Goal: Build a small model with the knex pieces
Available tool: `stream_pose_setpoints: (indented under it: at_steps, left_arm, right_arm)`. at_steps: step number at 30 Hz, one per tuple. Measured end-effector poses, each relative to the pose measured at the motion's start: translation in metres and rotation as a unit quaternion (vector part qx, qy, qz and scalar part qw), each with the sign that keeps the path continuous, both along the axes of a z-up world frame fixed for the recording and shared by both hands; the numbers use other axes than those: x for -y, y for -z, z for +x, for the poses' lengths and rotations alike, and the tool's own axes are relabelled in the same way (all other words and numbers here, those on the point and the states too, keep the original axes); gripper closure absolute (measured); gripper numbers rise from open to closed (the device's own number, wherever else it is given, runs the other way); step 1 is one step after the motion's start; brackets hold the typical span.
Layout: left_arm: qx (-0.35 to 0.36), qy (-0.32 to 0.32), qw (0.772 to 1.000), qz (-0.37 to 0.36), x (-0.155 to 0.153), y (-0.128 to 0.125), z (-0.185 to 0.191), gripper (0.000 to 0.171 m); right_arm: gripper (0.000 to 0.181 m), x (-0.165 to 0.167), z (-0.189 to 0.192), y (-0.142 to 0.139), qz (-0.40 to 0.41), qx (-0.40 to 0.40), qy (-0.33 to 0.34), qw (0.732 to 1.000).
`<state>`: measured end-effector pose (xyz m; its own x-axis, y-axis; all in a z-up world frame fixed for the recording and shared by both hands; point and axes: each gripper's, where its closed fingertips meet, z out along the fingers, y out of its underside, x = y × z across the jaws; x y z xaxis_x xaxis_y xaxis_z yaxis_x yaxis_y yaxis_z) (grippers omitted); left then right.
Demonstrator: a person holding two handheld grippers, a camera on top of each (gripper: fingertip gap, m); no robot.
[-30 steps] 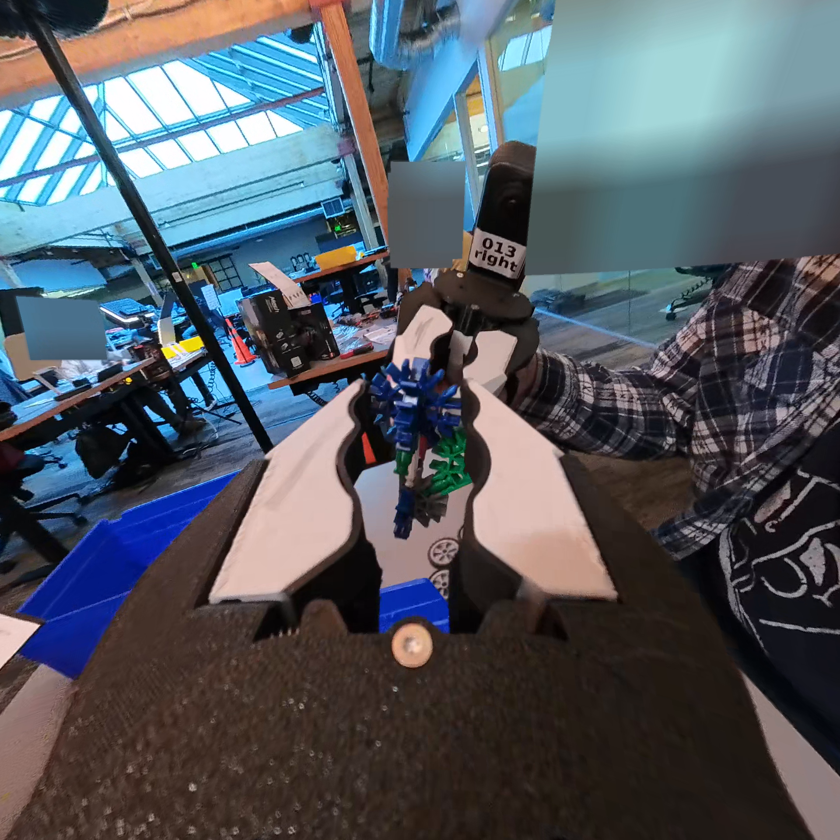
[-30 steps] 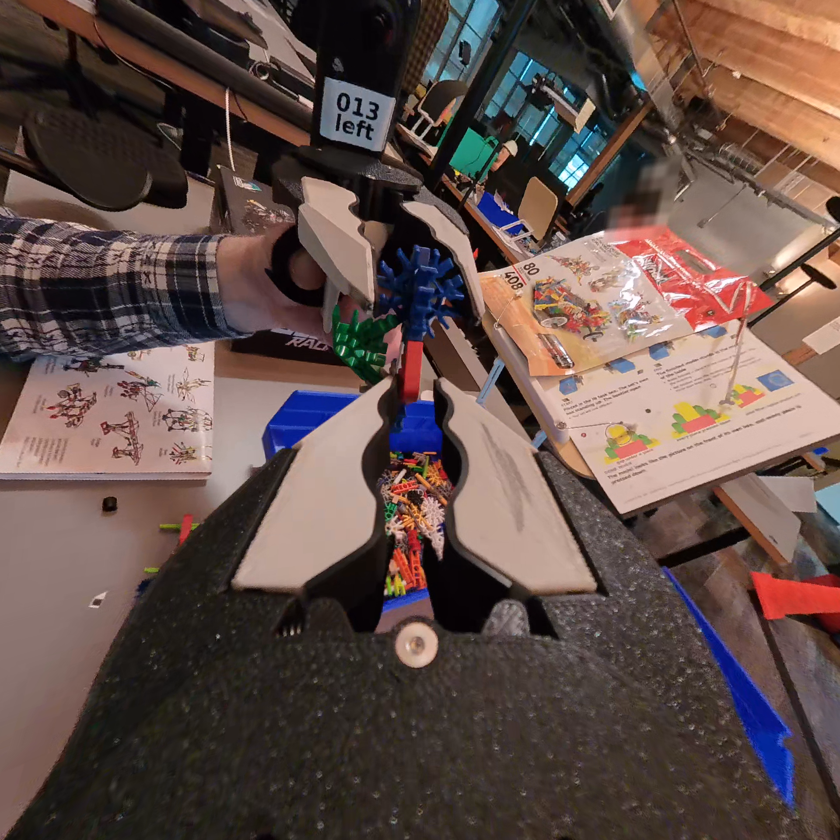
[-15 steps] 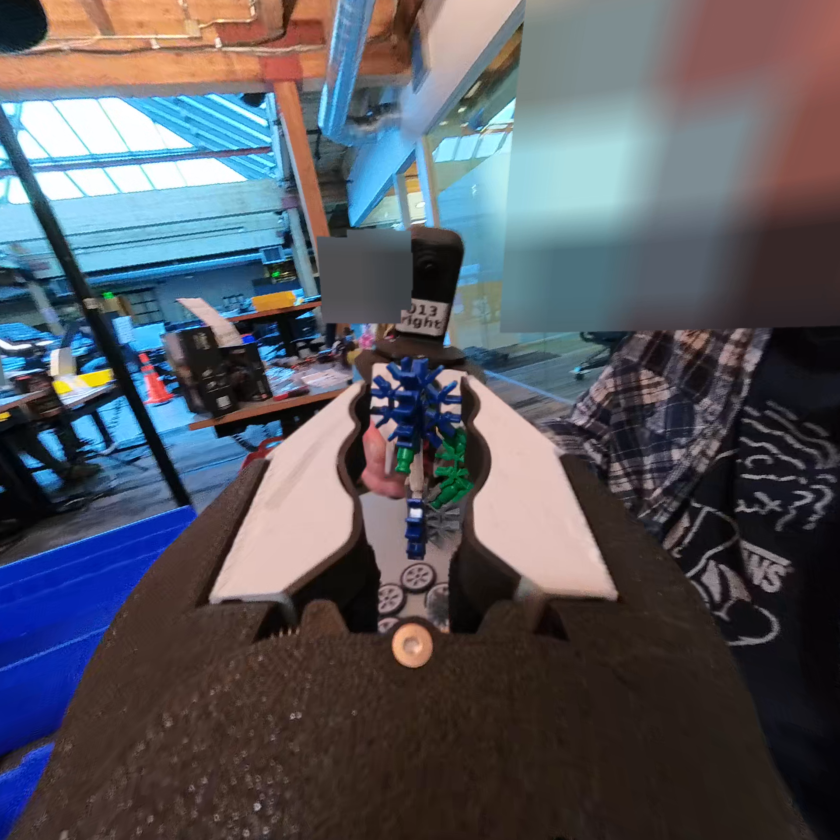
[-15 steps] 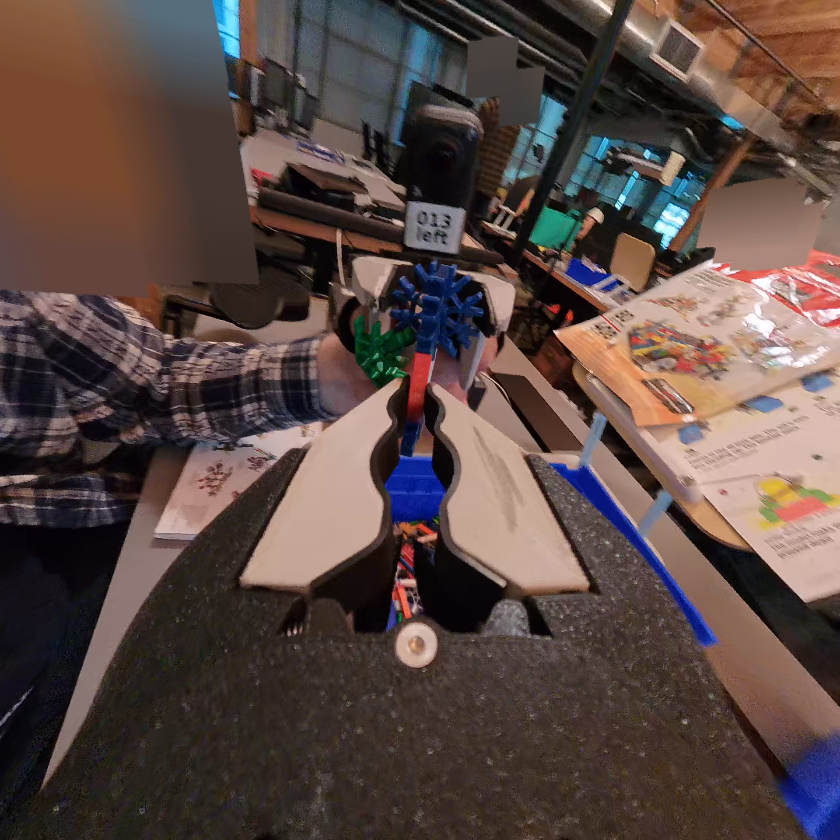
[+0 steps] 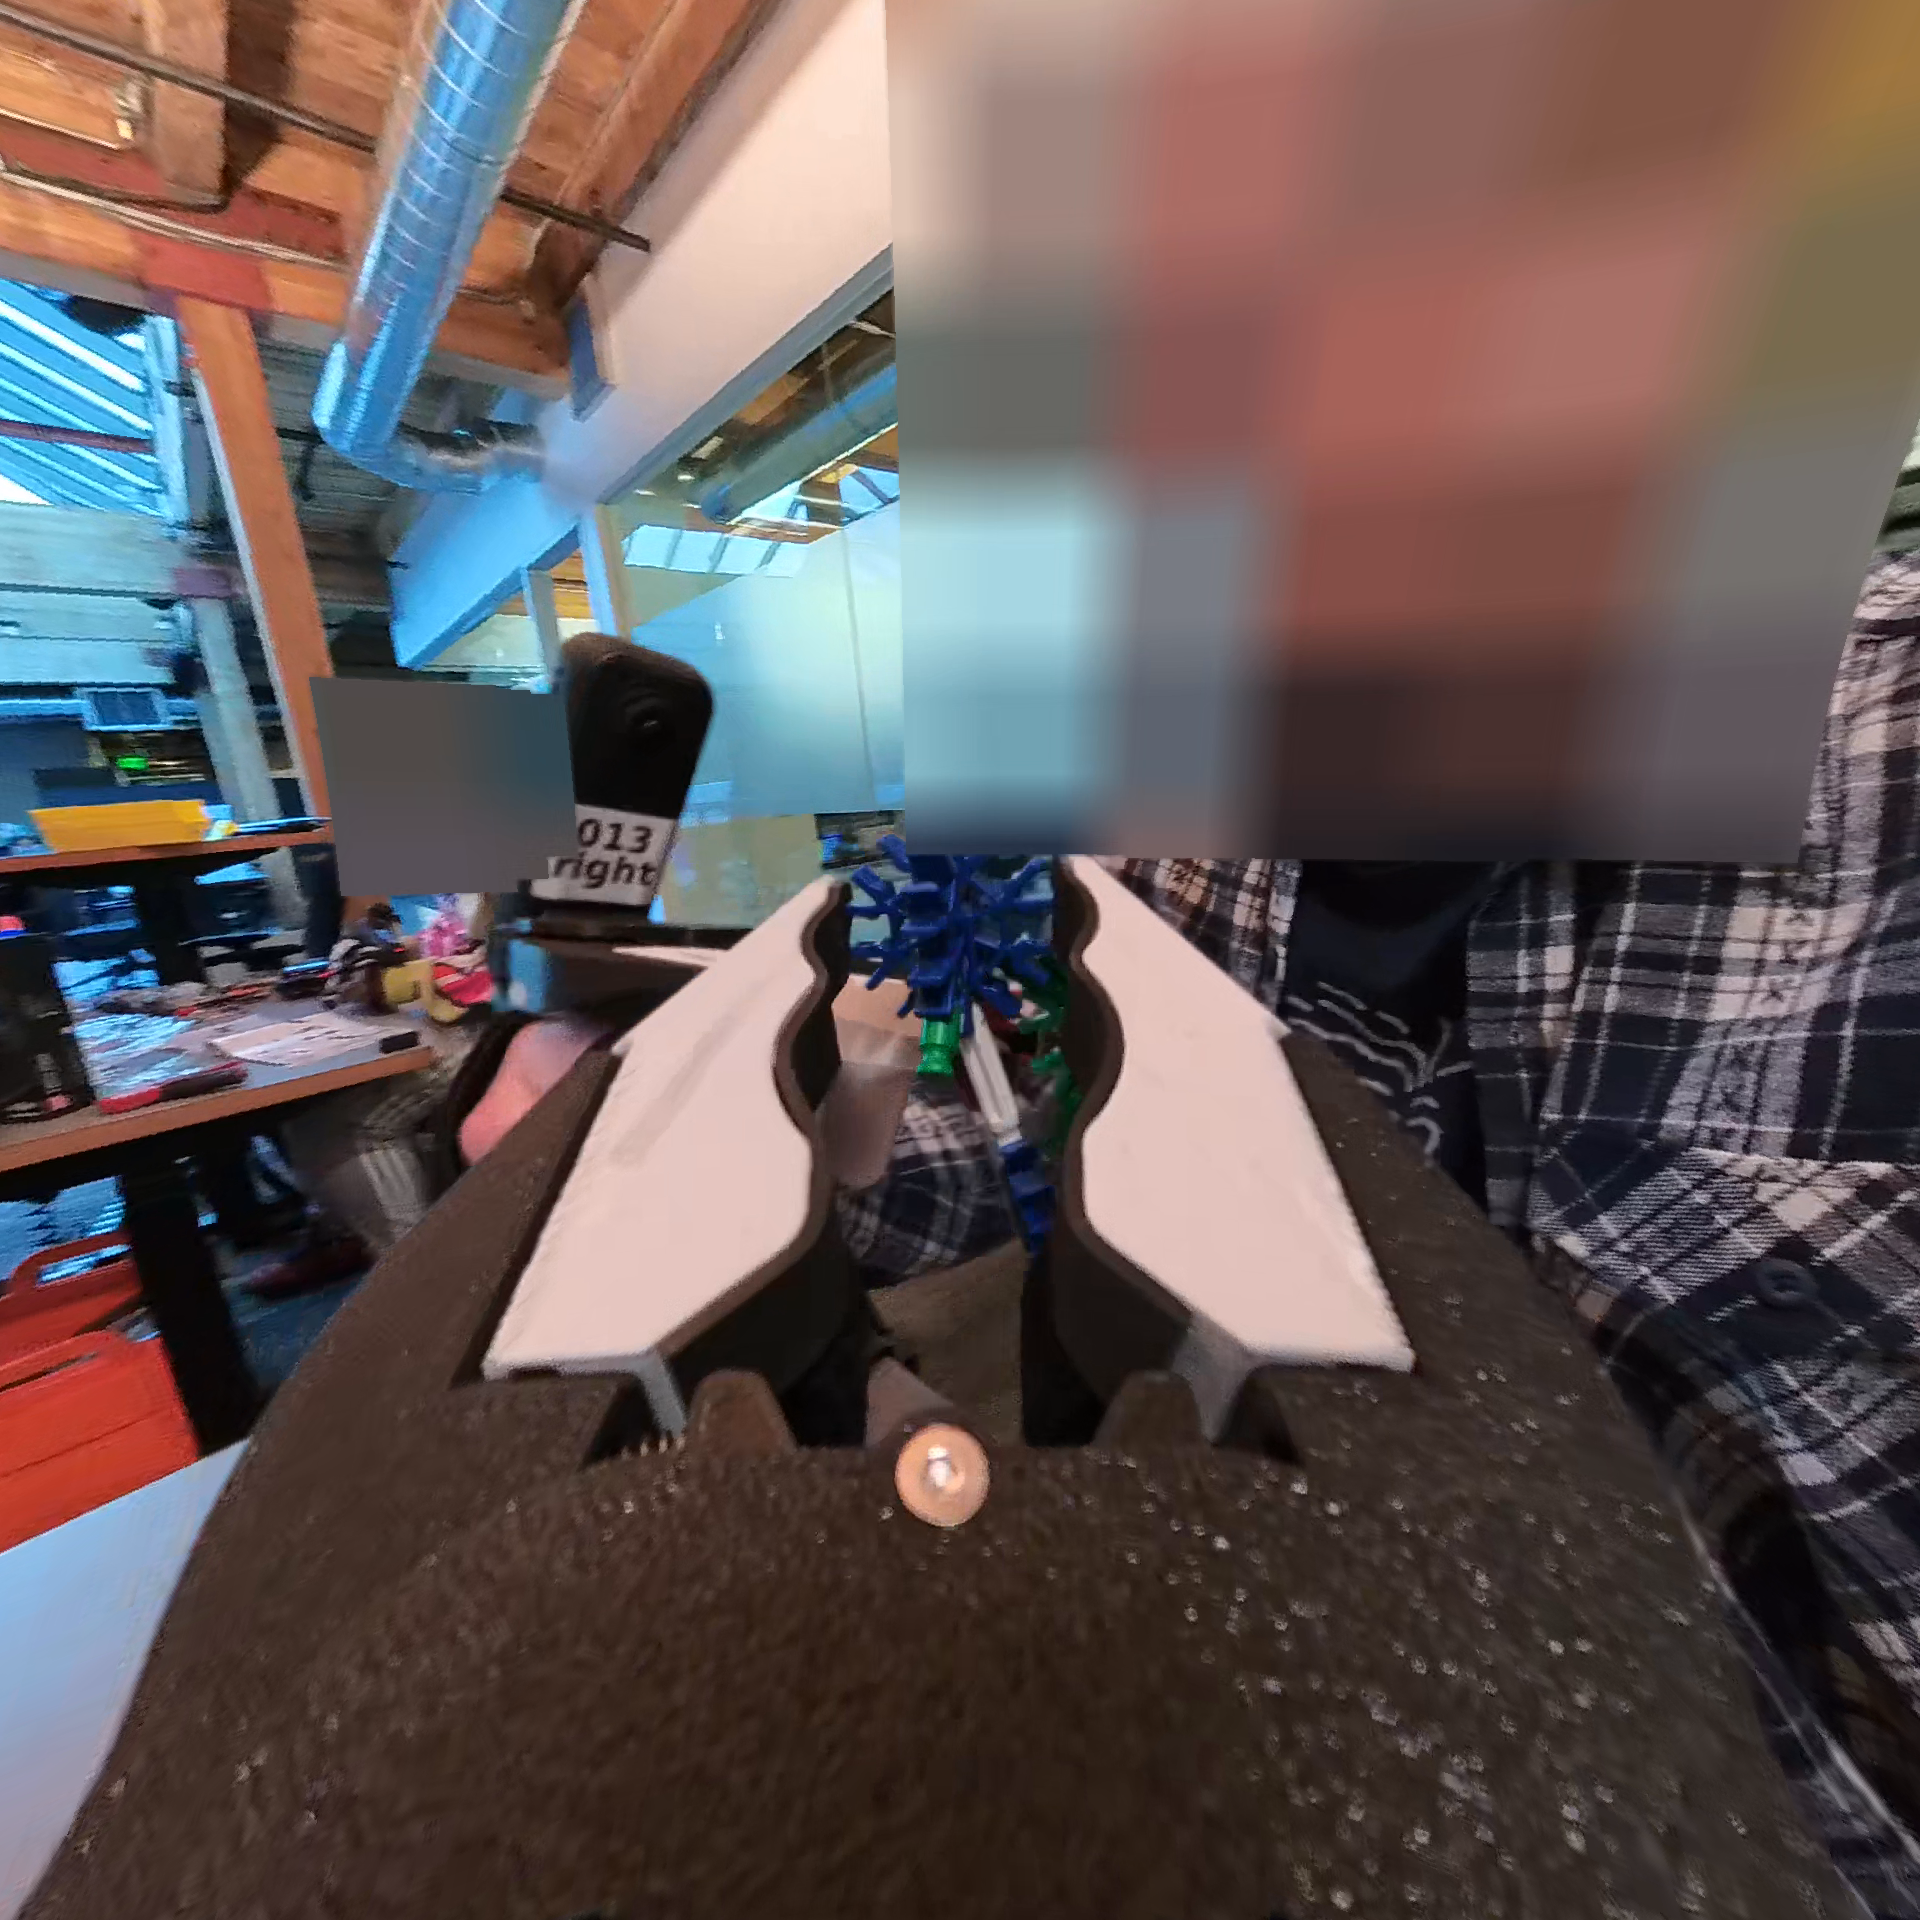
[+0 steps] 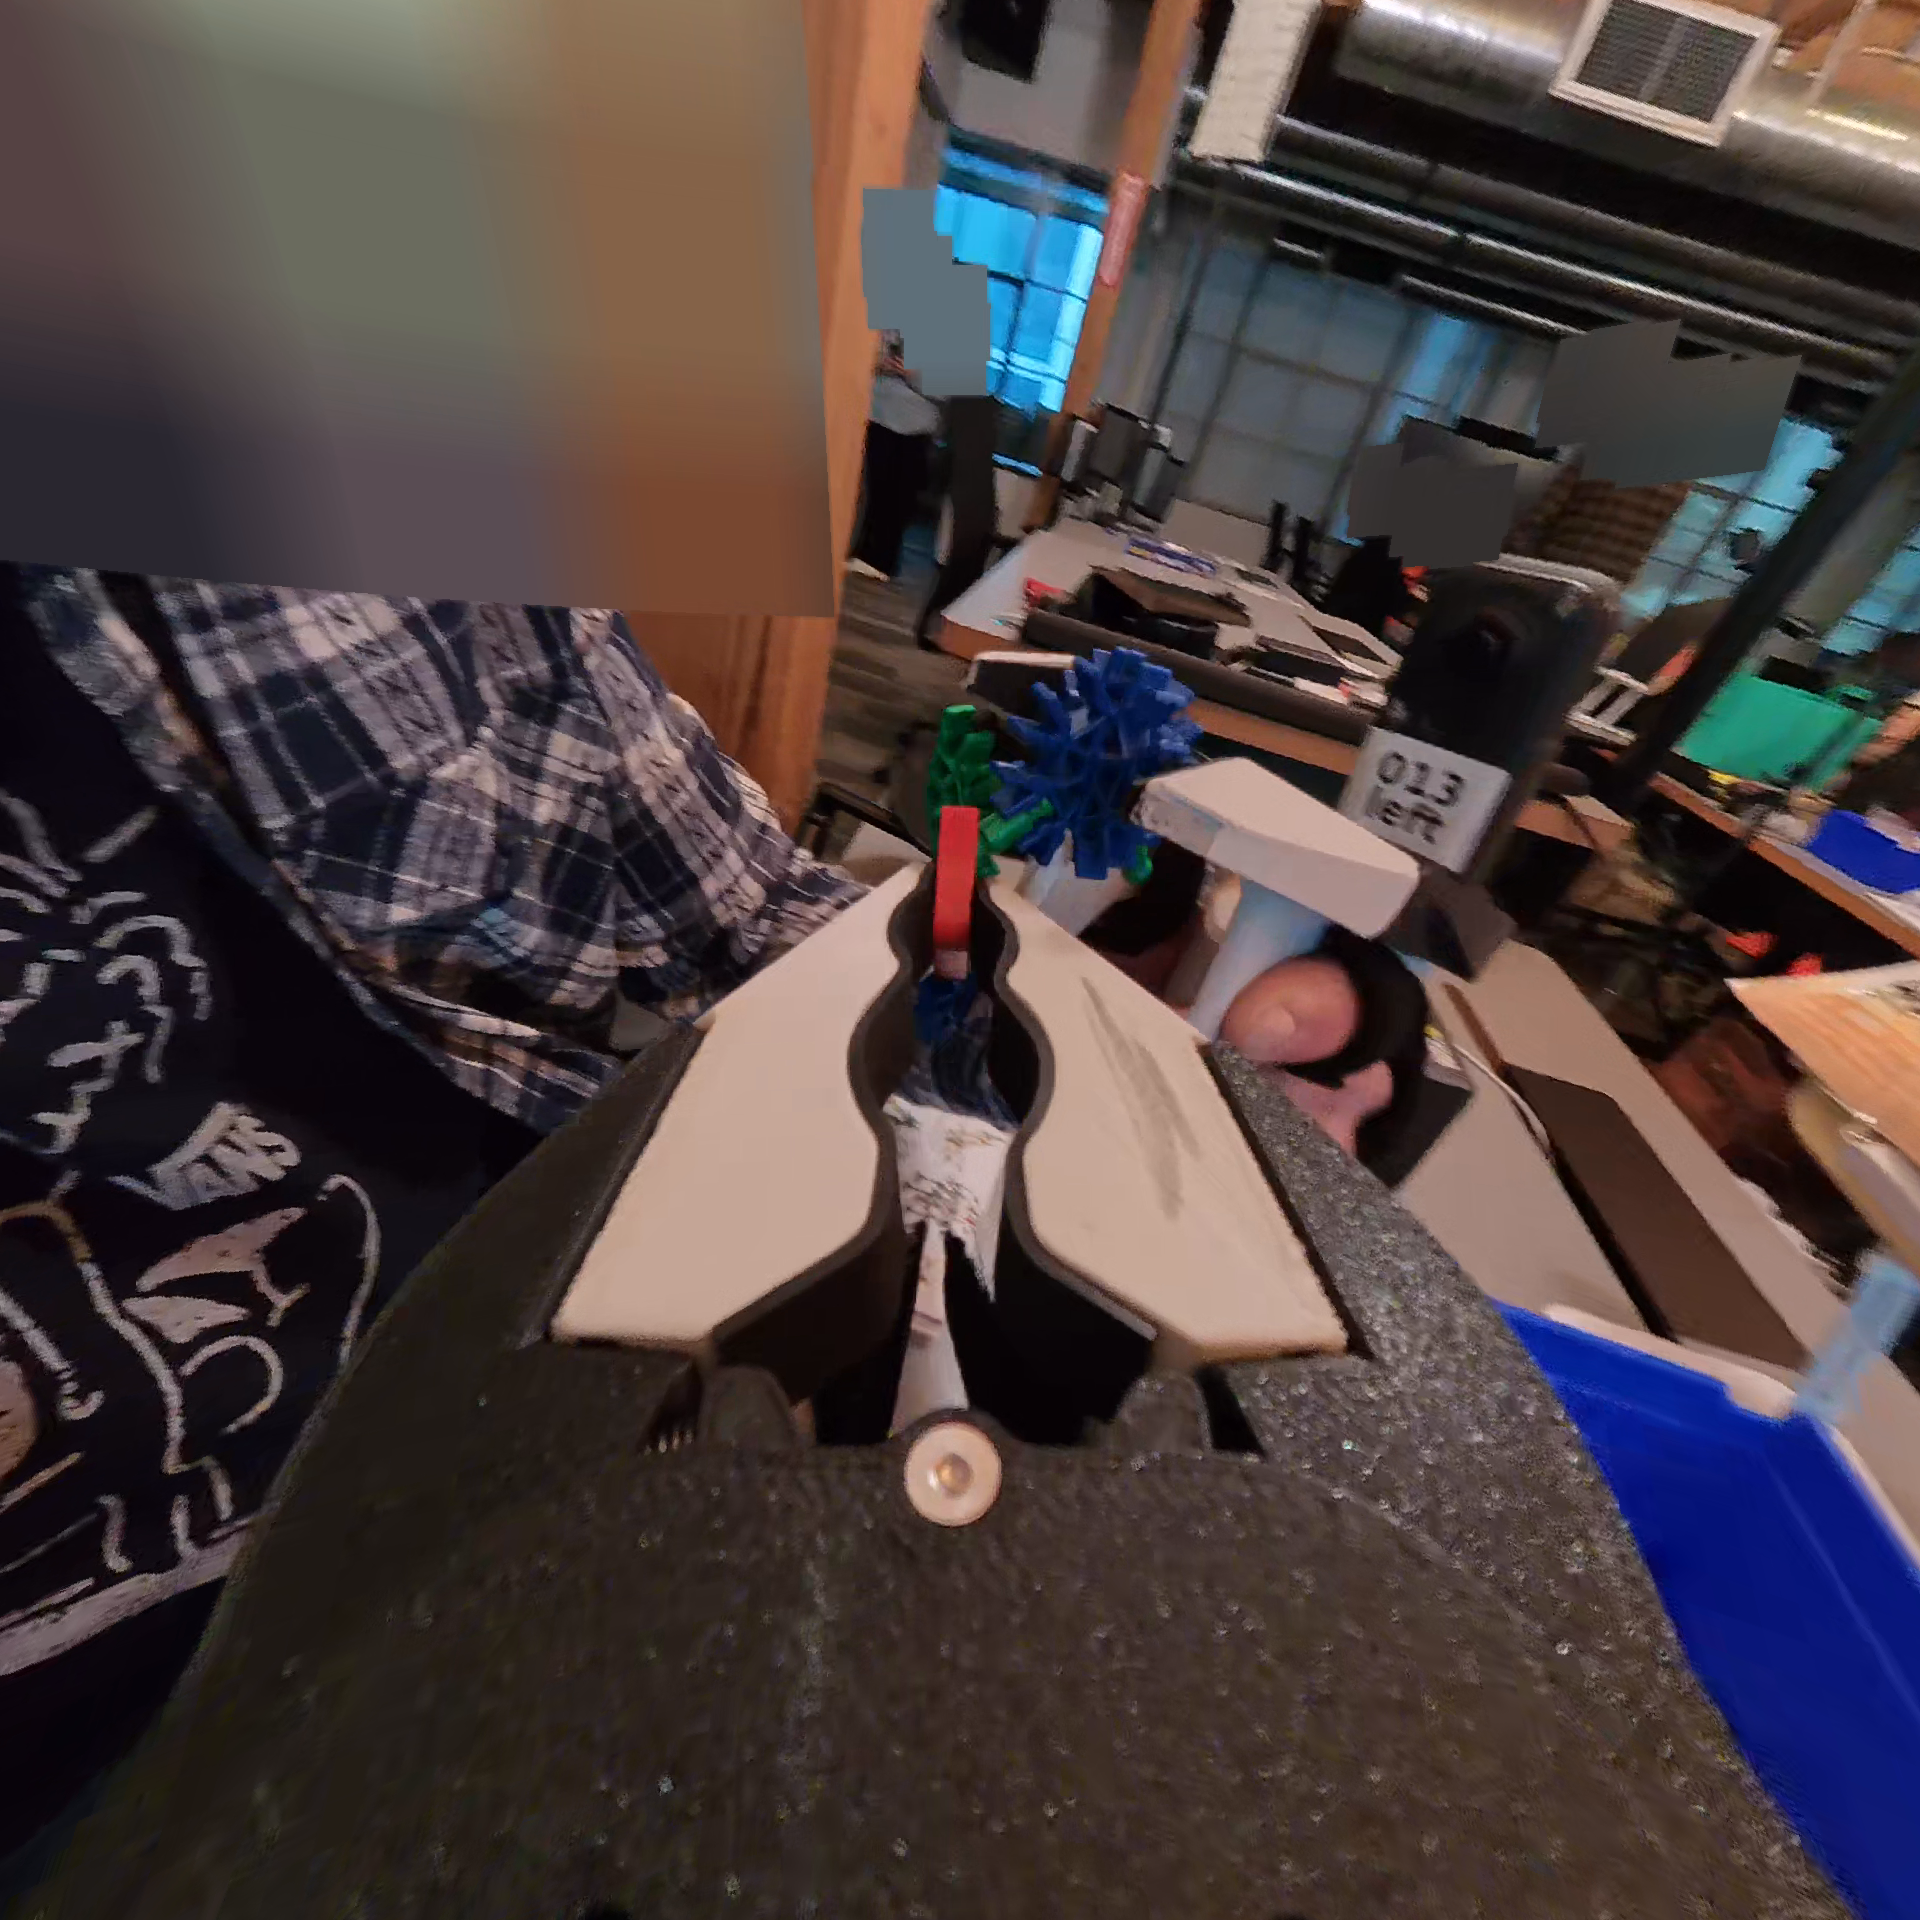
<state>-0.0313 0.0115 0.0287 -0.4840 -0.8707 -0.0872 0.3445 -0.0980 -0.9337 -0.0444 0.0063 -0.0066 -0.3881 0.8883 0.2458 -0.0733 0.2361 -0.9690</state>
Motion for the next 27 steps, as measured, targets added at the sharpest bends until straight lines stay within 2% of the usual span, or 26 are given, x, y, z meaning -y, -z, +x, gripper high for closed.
stream_pose_setpoints:
  at_steps: [2,5,10,12,16,20,22,24,27]
  left_arm:
    - [0.009,0.027,1.0,-0.013,0.002,0.0,-0.001,0.136]
    - [0.007,0.018,1.0,-0.017,-0.004,0.002,-0.004,0.136]
    - [0.011,0.077,0.997,-0.021,0.009,0.007,-0.003,0.139]
    - [0.009,0.073,0.997,-0.019,0.008,0.006,-0.005,0.142]
    - [0.002,-0.012,1.0,-0.024,-0.021,0.007,-0.008,0.142]
    - [-0.033,-0.161,0.985,-0.041,-0.075,0.018,-0.012,0.141]
    - [-0.028,-0.191,0.98,-0.05,-0.086,0.017,-0.013,0.141]
    - [-0.029,-0.199,0.977,-0.073,-0.093,0.016,-0.012,0.141]
    - [-0.031,-0.203,0.976,-0.078,-0.096,0.017,-0.013,0.141]
  right_arm:
    - [0.178,0.006,-0.002,0.0,-0.013,-0.006,-0.024,1.0]
    - [0.178,0.001,-0.003,0.0,-0.024,-0.007,-0.027,0.999]
    - [0.178,0.029,0.004,0.002,-0.068,0.004,-0.145,0.987]
    - [0.177,0.031,0.001,0.002,-0.073,0.0,-0.153,0.985]
    - [0.178,0.001,-0.002,0.003,-0.082,-0.007,-0.082,0.993]
    - [0.177,-0.053,-0.004,0.01,-0.08,0.003,0.067,0.995]
    - [0.177,-0.068,-0.006,0.013,-0.063,0.005,0.124,0.99]
    - [0.177,-0.073,-0.007,0.01,-0.053,-0.004,0.154,0.987]
    - [0.177,-0.071,-0.01,0.009,-0.04,-0.006,0.17,0.985]
